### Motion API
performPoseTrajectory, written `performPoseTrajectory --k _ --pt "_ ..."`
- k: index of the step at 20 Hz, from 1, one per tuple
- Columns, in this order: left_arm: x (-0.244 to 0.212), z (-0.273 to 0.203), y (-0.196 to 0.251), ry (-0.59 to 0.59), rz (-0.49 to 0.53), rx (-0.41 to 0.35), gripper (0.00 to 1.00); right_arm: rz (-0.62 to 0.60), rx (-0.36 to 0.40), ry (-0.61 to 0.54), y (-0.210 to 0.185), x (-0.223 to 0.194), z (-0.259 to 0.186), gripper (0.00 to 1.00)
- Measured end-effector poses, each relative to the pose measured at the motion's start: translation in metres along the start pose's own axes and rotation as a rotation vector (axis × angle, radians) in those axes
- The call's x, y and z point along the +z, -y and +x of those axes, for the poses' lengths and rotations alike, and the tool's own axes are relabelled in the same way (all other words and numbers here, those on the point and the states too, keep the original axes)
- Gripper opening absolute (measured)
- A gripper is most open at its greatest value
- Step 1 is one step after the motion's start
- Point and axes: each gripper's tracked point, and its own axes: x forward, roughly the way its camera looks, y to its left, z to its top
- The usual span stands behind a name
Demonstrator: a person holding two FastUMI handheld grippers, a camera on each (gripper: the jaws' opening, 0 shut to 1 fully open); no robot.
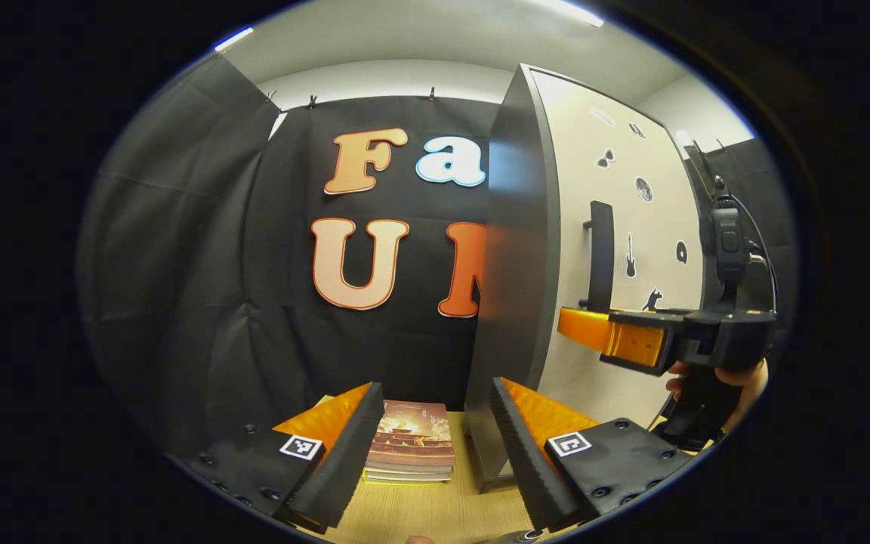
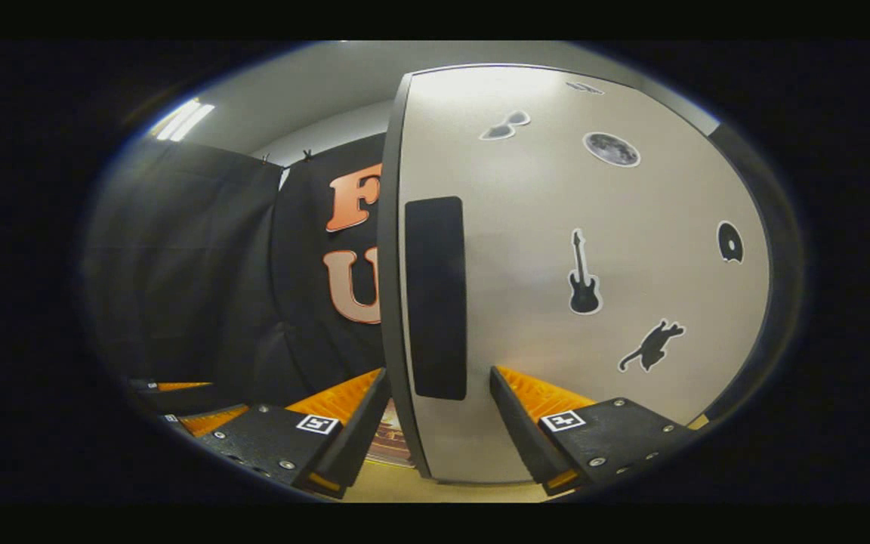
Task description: Open the cabinet door with the right hand, grasp the bottle in the cabinet with the left hand and place it on the coaster, then close the cabinet door with the right hand.
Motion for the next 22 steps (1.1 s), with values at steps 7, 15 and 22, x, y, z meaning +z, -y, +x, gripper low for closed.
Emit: performPoseTrajectory --k 7,15,22 --pt "0.007 -0.010 -0.002 0.010 -0.016 0.037 0.93 -0.082 -0.071 0.031 0.020 -0.001 -0.035 0.93" --pt "0.021 -0.028 0.005 0.037 -0.001 -0.009 0.93 -0.139 -0.179 0.131 0.044 0.028 -0.111 0.93" --pt "0.028 -0.055 -0.003 0.043 0.024 -0.083 0.93 -0.102 -0.262 0.119 0.018 0.024 -0.171 0.94"
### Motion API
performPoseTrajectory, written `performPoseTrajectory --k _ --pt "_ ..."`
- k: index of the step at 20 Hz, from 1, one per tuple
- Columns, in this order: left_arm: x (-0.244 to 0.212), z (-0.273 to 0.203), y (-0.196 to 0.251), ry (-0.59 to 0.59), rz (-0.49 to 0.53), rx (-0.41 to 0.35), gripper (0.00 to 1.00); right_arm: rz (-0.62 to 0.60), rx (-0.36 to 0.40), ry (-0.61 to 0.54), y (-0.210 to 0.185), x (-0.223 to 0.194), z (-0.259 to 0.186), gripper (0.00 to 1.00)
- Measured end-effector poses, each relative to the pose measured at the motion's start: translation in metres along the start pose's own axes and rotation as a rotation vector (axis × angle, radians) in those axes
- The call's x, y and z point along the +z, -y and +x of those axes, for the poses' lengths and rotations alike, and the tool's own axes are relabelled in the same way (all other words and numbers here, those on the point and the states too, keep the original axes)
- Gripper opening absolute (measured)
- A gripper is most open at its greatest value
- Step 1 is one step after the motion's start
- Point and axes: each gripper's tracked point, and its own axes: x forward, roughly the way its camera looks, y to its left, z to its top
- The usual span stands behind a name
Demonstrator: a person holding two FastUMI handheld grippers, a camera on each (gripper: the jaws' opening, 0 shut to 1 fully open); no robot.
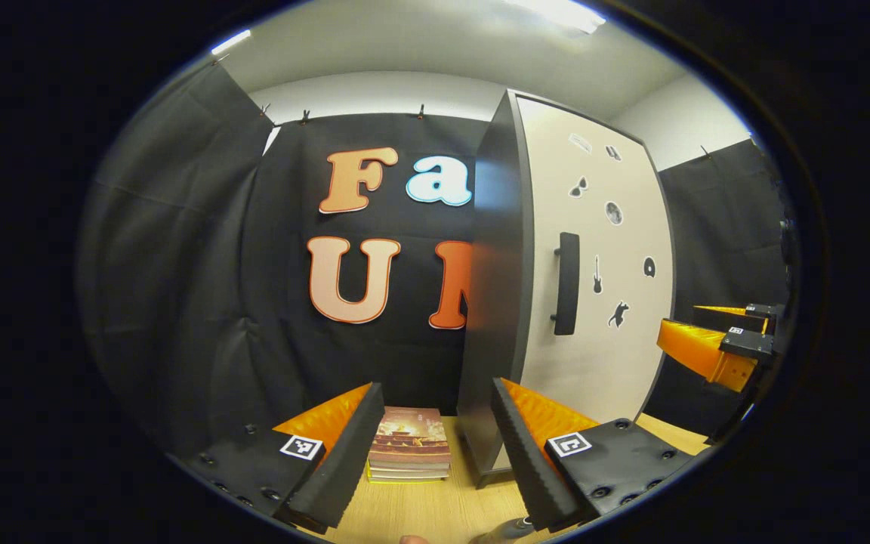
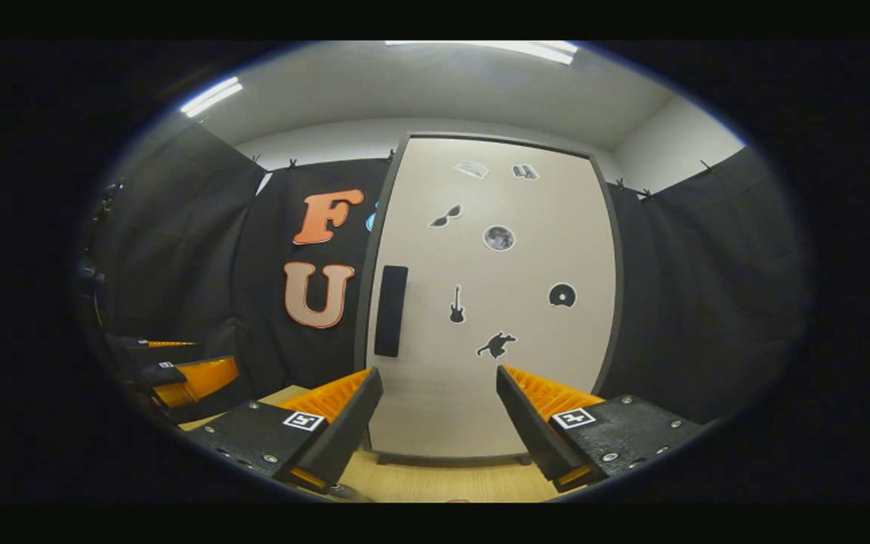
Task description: Open the cabinet door with the right hand, grasp the bottle in the cabinet with the left hand and place it on the coaster, then close the cabinet door with the right hand.
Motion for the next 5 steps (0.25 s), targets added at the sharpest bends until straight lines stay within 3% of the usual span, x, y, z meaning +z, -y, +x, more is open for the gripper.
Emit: performPoseTrajectory --k 5 --pt "0.004 -0.025 -0.005 0.013 0.037 -0.035 0.93 0.043 -0.030 -0.023 -0.012 -0.004 -0.049 0.94"
